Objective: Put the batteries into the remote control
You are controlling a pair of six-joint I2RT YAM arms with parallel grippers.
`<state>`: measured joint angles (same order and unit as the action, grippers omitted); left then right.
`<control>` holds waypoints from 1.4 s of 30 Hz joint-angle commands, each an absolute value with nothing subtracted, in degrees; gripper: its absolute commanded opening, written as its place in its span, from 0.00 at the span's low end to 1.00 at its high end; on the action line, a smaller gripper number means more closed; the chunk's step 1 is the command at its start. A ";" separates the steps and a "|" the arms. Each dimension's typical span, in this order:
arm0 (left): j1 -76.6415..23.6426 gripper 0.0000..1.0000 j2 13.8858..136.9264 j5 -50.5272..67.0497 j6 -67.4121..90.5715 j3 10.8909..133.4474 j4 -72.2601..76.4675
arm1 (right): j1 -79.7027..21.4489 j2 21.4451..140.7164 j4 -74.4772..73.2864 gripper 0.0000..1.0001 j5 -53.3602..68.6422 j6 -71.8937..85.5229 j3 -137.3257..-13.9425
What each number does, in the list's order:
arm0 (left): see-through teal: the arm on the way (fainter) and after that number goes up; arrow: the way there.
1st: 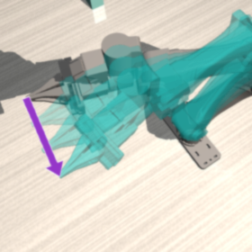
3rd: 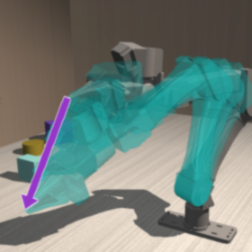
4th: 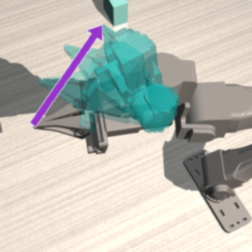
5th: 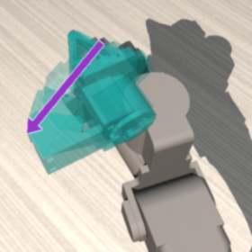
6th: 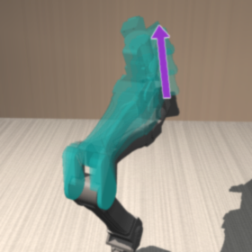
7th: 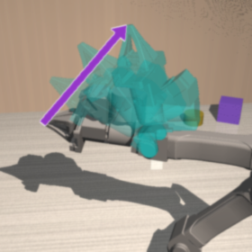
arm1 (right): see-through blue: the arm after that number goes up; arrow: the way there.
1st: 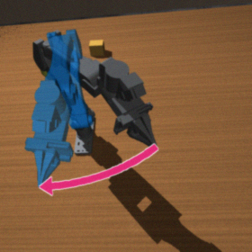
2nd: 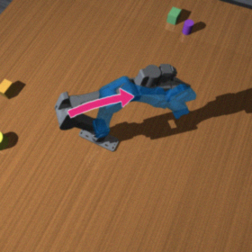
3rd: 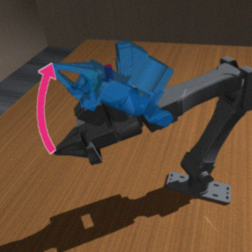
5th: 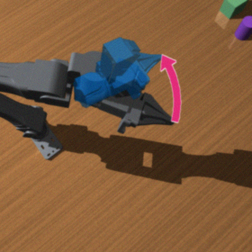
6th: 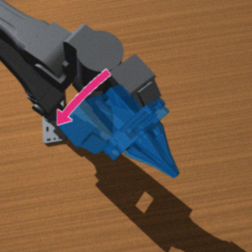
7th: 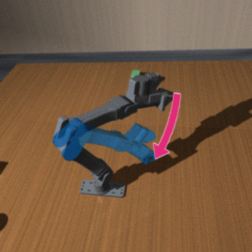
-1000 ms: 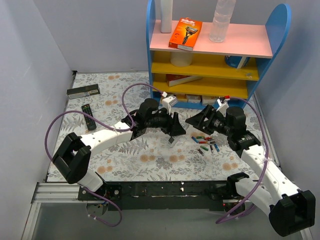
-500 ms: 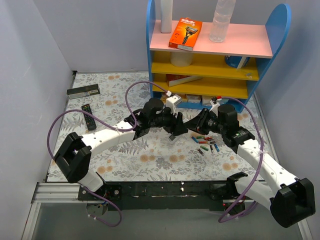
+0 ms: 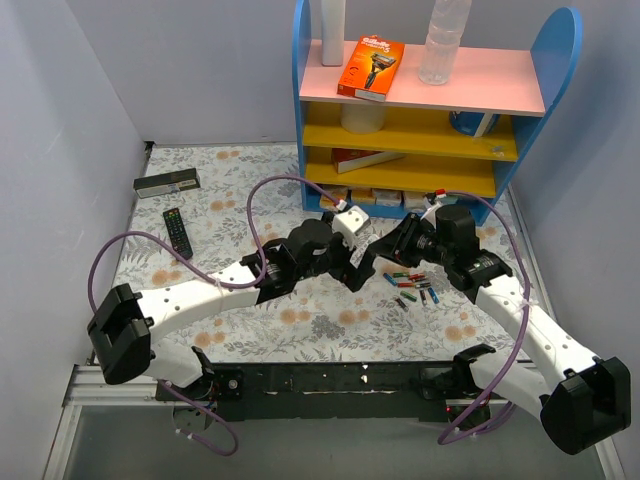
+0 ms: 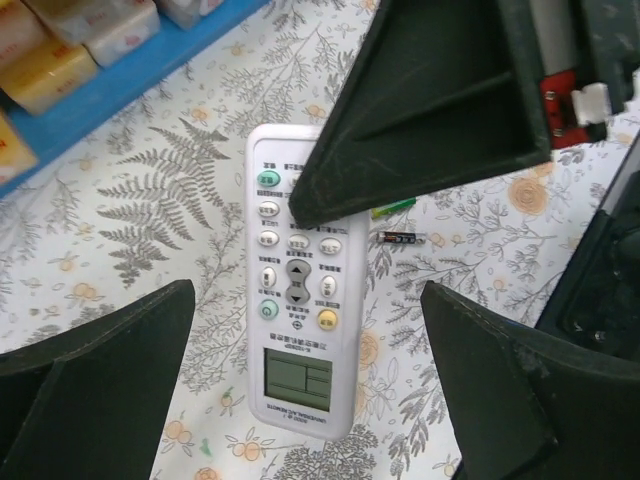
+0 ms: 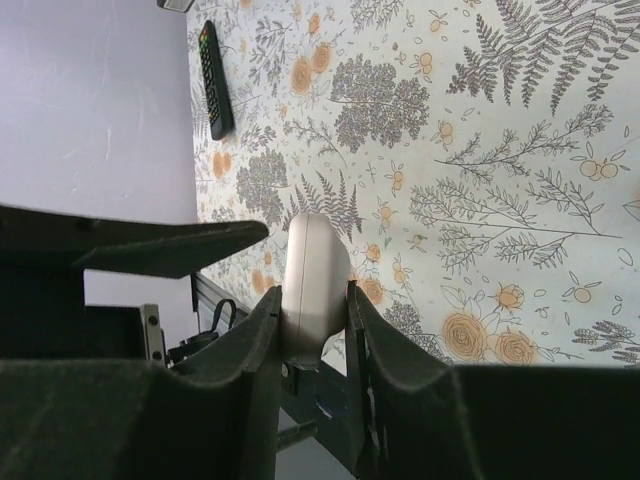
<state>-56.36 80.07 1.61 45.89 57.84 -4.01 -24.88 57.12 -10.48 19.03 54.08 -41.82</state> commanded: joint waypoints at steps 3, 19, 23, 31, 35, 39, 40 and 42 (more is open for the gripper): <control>-63.10 0.98 78.57 -16.25 37.10 57.92 -5.01 | -25.05 56.78 -11.16 0.01 17.49 55.11 -45.53; -72.33 0.79 87.80 -41.74 33.05 58.62 -4.92 | -25.05 54.76 -11.87 0.01 16.00 57.66 -44.39; -72.69 0.66 88.94 -43.24 34.10 59.32 -4.83 | -25.05 54.49 -11.69 0.01 15.65 58.18 -44.12; -72.69 0.05 88.42 -40.53 39.19 60.29 -5.27 | -25.05 53.79 -8.89 0.28 16.00 57.75 -43.33; -72.60 0.00 85.79 -36.31 43.67 58.45 -5.36 | -24.96 53.26 -6.33 0.59 15.74 53.01 -44.55; -71.37 0.00 81.40 -29.11 50.07 55.47 -5.45 | -24.87 52.82 -7.03 0.76 14.59 46.60 -47.19; -70.15 0.00 79.12 -25.09 51.32 53.81 -5.28 | -24.87 52.56 -7.12 0.79 14.15 45.28 -47.98; -68.65 0.00 77.00 -20.76 55.78 52.04 -4.40 | -24.87 51.42 -7.03 0.81 12.66 40.36 -48.43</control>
<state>-71.57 84.05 -30.55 46.28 55.00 -5.76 -24.88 53.84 -10.37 15.31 49.67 -44.49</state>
